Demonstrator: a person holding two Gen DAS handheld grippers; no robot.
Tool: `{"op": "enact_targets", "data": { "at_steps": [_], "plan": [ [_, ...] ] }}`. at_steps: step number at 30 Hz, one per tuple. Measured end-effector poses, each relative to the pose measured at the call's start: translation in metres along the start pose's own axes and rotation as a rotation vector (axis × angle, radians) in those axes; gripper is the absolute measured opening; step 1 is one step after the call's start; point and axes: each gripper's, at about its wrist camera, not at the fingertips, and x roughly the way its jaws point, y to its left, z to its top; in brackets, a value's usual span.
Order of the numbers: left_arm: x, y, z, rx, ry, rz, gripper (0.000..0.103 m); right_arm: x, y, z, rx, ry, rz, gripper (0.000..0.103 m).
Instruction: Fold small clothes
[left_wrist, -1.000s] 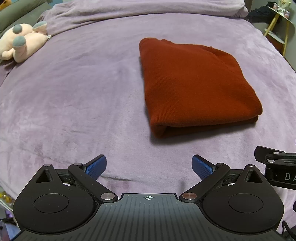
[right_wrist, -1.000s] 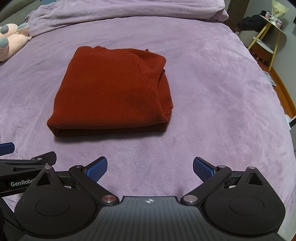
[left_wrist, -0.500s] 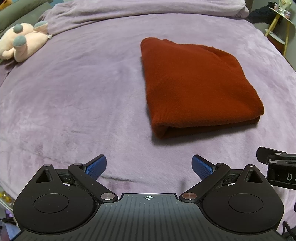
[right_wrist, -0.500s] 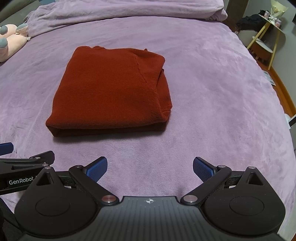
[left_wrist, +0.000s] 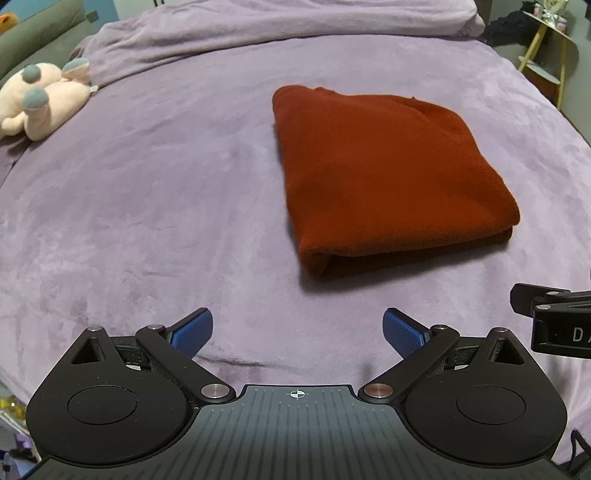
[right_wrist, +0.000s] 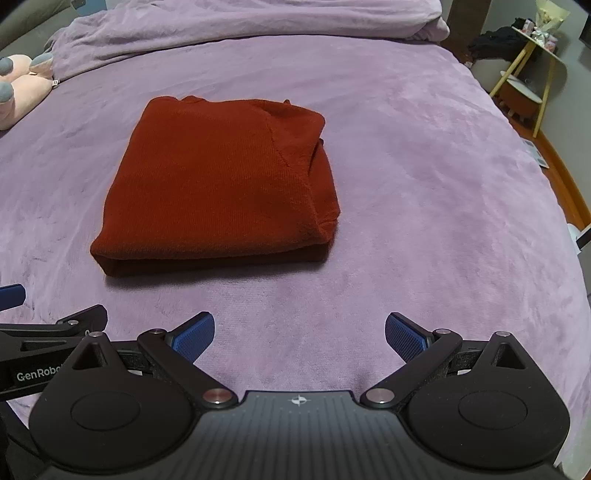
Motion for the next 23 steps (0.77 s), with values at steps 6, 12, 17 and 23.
{"op": "enact_targets", "data": {
  "at_steps": [6,12,17,23],
  "plan": [
    [0.0005,-0.0004,0.0006,0.003,0.012,0.002,0.101,-0.0007,-0.0001,0.0002,-0.001,-0.001,0.001,0.099],
    [0.0014,-0.0012,0.0008,0.003,0.014,0.002,0.101,-0.0010,0.0004,-0.0003,0.002,-0.002,-0.002,0.099],
    [0.0015,-0.0014,0.0001,0.008,0.017,0.001,0.101,-0.0010,0.0009,-0.0004,-0.001,-0.002,-0.004,0.099],
    [0.0004,-0.0050,-0.0006,0.026,0.010,0.006,0.101,-0.0013,0.0011,-0.0005,0.000,-0.002,-0.005,0.099]
  ]
}}
